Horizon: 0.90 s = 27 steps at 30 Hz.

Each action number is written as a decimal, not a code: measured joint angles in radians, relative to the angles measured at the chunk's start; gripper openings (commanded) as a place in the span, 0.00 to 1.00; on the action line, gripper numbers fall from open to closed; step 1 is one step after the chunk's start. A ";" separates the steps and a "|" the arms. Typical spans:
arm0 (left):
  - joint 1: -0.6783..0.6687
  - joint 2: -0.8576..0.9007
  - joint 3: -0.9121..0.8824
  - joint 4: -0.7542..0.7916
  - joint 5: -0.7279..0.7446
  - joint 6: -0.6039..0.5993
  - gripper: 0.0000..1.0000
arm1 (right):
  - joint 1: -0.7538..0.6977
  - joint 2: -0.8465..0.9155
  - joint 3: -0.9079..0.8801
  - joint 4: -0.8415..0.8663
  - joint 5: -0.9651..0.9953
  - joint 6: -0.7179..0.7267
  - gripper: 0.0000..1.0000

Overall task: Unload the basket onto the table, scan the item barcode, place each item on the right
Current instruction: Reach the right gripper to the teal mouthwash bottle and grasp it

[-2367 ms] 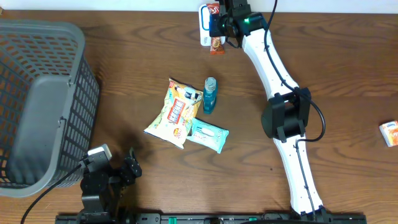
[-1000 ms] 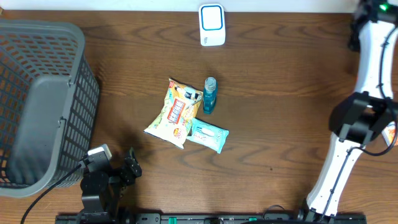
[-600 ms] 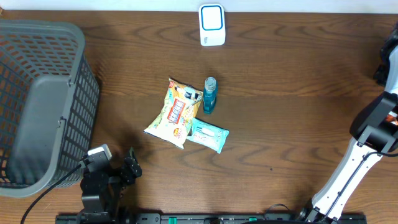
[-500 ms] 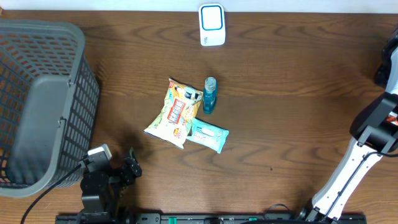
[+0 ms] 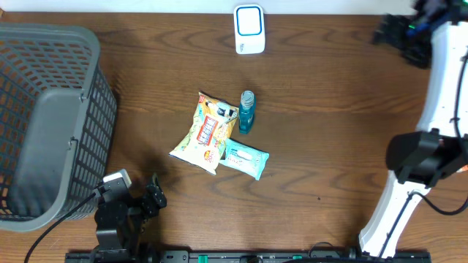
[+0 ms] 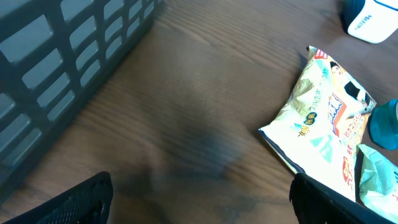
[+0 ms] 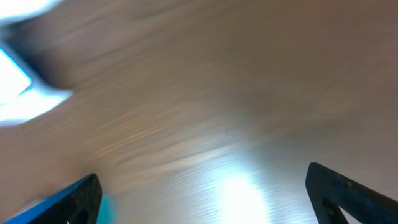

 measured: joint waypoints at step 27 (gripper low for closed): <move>0.000 0.000 0.000 0.000 0.000 0.000 0.91 | 0.586 0.008 -0.008 -0.109 -0.175 0.795 0.78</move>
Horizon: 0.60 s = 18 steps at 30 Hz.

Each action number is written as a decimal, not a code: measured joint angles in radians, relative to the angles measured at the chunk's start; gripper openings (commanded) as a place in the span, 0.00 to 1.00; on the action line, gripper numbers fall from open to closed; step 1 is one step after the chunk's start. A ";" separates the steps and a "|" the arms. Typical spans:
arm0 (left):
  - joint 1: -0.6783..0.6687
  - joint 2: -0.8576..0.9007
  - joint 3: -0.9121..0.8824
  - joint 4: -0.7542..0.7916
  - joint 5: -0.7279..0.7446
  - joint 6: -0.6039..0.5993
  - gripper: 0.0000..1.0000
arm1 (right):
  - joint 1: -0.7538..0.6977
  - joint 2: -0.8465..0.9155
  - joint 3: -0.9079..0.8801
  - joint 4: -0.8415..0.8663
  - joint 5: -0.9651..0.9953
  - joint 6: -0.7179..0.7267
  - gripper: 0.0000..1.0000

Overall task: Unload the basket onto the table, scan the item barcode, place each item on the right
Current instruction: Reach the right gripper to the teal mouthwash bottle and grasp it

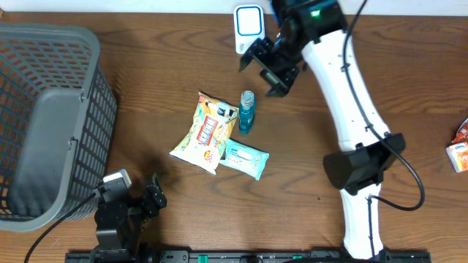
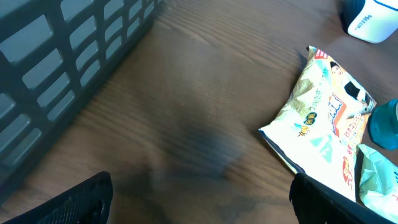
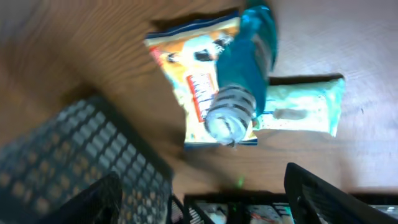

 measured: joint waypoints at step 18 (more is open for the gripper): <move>0.000 0.000 0.000 0.000 0.000 0.000 0.91 | 0.108 0.003 -0.076 0.043 0.245 0.226 0.59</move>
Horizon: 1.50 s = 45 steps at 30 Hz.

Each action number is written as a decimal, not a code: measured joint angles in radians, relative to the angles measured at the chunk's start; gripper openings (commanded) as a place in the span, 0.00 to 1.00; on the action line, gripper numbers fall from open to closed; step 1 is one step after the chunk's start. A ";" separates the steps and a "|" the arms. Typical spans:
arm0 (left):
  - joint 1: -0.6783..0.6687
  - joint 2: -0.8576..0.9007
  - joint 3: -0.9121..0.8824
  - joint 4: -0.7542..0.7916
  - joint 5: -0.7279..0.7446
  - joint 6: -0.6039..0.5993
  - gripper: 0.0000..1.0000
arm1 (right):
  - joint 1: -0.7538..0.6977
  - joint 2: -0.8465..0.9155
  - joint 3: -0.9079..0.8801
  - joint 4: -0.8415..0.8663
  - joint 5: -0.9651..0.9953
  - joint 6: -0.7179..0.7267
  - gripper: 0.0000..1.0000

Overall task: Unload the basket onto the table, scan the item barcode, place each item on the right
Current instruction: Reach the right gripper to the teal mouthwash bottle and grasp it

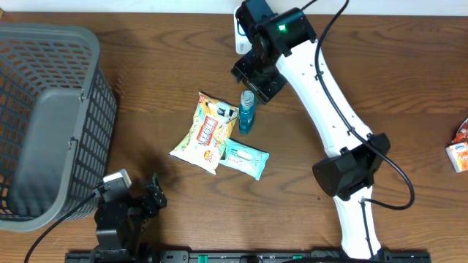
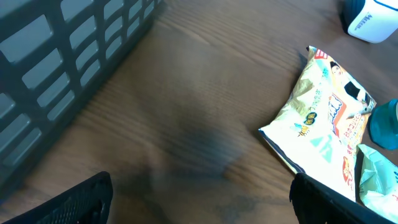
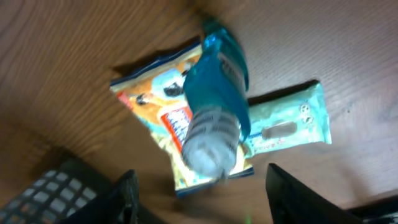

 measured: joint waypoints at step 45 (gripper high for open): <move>0.000 0.000 0.000 0.000 0.000 0.000 0.91 | -0.077 0.023 -0.095 -0.068 0.080 -1.072 0.19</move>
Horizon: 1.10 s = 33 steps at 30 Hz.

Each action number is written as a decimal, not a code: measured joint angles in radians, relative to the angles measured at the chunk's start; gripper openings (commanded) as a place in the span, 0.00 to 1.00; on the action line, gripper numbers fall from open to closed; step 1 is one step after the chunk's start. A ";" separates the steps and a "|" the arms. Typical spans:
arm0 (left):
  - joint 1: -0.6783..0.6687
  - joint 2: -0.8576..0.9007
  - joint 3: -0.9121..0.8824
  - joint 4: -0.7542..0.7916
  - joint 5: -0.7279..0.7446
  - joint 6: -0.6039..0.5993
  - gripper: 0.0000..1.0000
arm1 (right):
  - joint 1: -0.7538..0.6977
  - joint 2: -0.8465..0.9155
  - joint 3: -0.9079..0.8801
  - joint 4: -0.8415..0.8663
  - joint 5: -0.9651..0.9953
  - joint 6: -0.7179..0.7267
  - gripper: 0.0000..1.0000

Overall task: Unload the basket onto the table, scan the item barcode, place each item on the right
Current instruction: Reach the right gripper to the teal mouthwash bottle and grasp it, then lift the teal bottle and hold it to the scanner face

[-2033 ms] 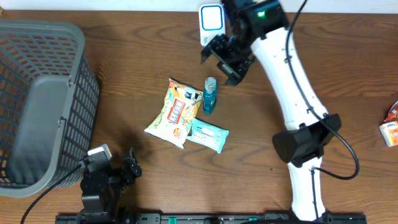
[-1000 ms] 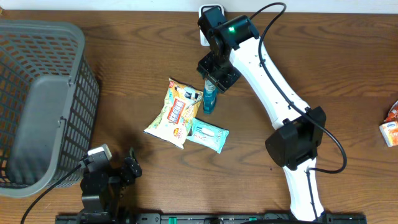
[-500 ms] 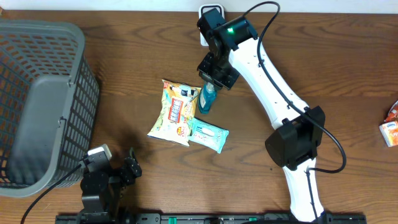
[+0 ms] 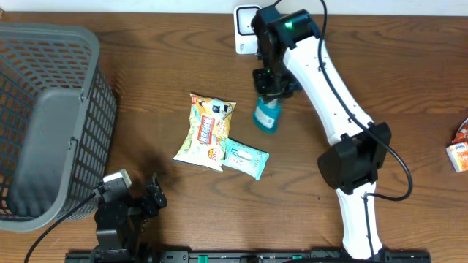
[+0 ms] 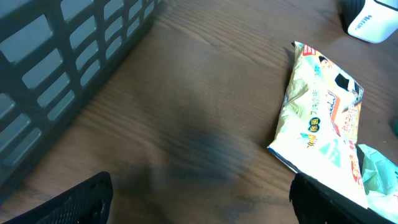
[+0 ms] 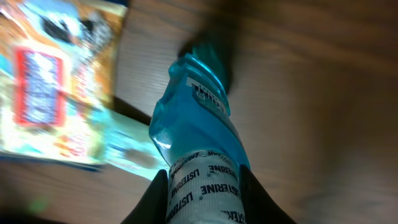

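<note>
My right gripper point(image 4: 269, 88) is shut on the cap end of a blue Listerine mouthwash bottle point(image 4: 266, 117), which hangs tilted above the table; in the right wrist view the bottle point(image 6: 200, 140) fills the space between my fingers point(image 6: 150, 202). The white barcode scanner point(image 4: 244, 16) stands at the table's back edge, just behind the arm. A yellow snack bag point(image 4: 205, 130) and a teal wipes pack point(image 4: 244, 158) lie mid-table. My left gripper point(image 5: 199, 205) rests open at the front left, nothing between its fingertips; the snack bag point(image 5: 320, 121) shows to its right.
A grey mesh basket point(image 4: 44, 117) fills the left side of the table. A small red and white carton point(image 4: 461, 150) sits at the right edge. The right arm's white links point(image 4: 344, 102) cross the table from the front to the back middle.
My right gripper, then open around the upright bottle's cap, is now shut on it and holds it up, tilted, slightly to the right. The snack bag has shifted and turned a little.
My right arm was at the far back right corner, away from the items. It then stood over the scanner and bottle, open, then around the bottle's cap. Now it holds the bottle off the table. The left arm has stayed still throughout.
</note>
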 measured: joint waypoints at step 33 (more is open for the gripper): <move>0.000 0.000 0.000 0.000 0.000 0.000 0.91 | 0.025 -0.008 0.025 0.048 0.080 -0.229 0.86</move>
